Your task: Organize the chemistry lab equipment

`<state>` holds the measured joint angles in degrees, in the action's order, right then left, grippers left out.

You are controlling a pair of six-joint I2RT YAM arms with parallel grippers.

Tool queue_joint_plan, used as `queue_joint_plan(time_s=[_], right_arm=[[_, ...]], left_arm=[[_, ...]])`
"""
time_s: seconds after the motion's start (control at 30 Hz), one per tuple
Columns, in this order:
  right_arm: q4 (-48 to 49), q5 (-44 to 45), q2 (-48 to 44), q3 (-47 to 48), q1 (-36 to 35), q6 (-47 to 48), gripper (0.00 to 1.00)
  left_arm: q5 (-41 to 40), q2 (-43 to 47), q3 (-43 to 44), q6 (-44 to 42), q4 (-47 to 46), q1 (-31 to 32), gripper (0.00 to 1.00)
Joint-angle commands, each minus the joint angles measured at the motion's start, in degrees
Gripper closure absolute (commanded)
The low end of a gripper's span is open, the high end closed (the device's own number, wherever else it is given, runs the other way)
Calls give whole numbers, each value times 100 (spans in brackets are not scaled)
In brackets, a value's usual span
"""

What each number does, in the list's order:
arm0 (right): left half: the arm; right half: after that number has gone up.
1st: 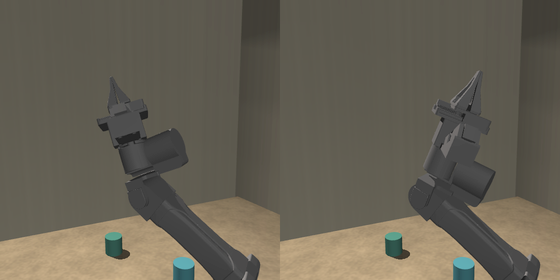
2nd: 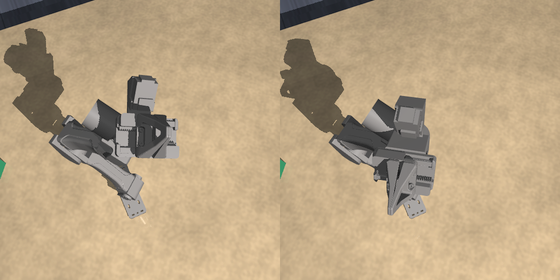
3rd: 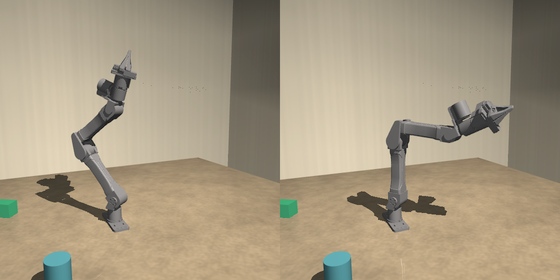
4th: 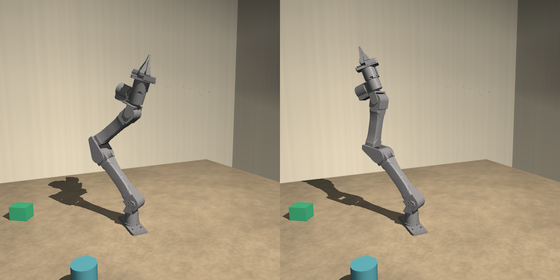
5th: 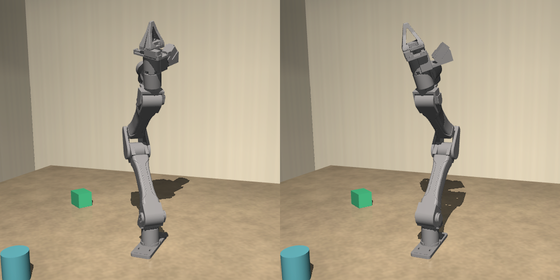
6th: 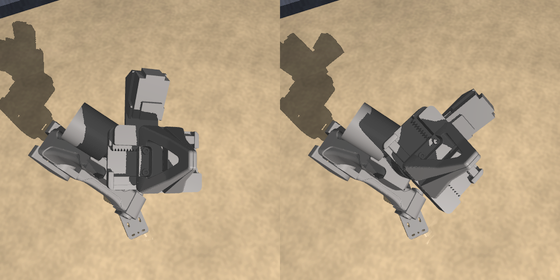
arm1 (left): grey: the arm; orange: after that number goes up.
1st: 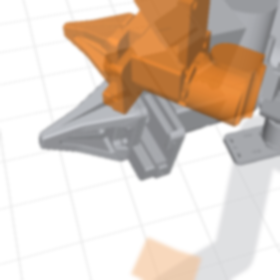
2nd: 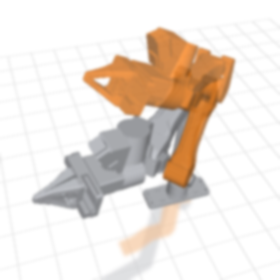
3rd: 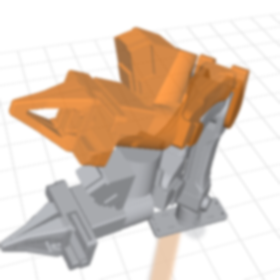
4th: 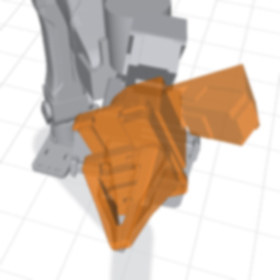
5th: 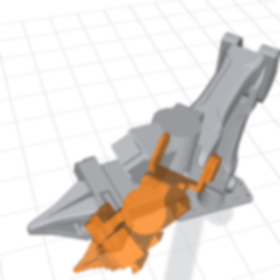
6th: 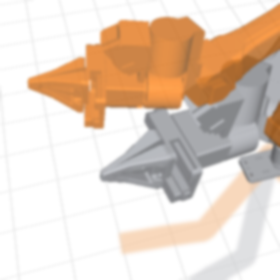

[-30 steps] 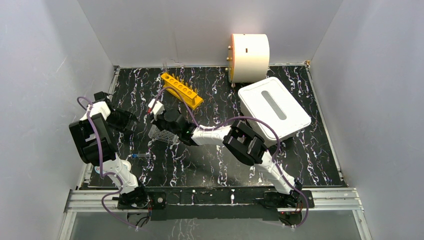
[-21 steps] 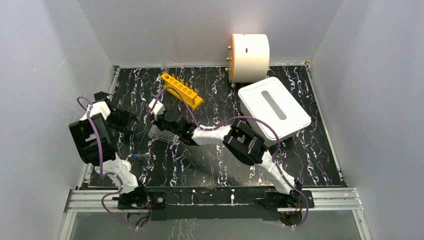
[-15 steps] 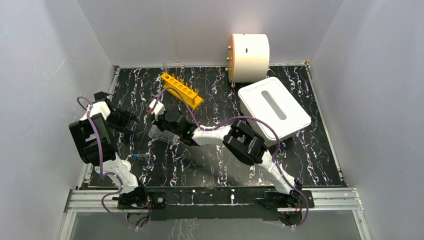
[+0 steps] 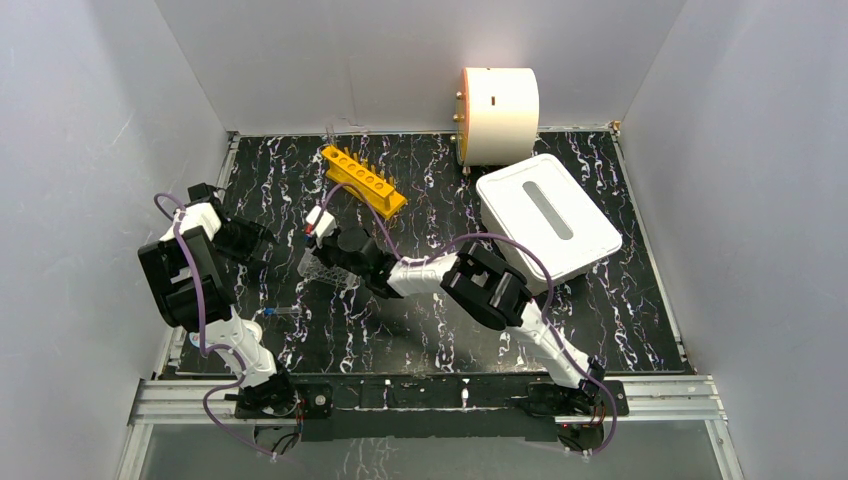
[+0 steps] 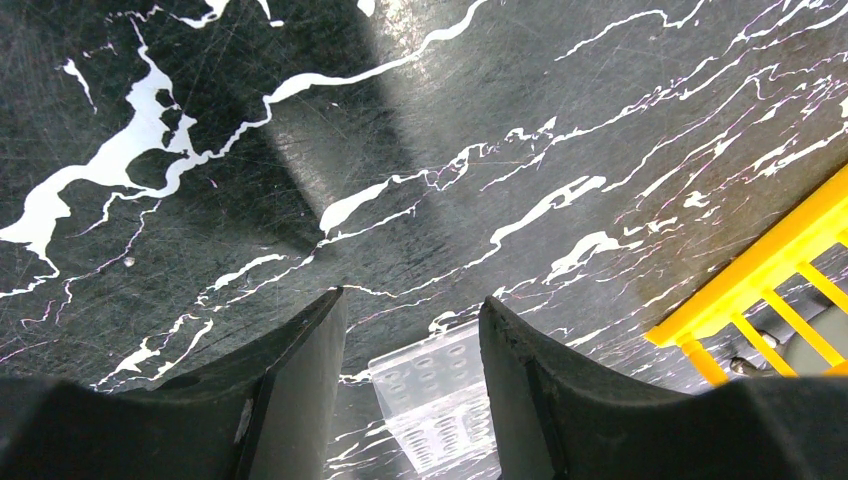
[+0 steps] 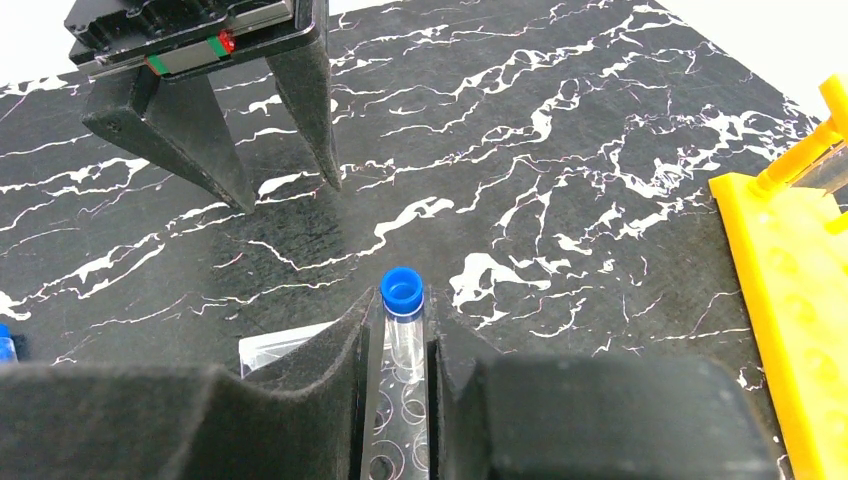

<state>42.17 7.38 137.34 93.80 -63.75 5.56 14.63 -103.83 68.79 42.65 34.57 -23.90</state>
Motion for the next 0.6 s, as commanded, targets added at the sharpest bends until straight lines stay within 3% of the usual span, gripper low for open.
queue_joint_plan(time_s=[0.0,0.3,0.57], right_arm=[[748,77,82,-99,29,-35,72],[994,202,84,-294,29,-149,72],[661,15,-17,-189,54,-502,74]], left_arm=[[110,30,107,-3,155,-45,50],[128,47,120,-11,149,-45,50],[143,104,97,-3,150,-45,50]])
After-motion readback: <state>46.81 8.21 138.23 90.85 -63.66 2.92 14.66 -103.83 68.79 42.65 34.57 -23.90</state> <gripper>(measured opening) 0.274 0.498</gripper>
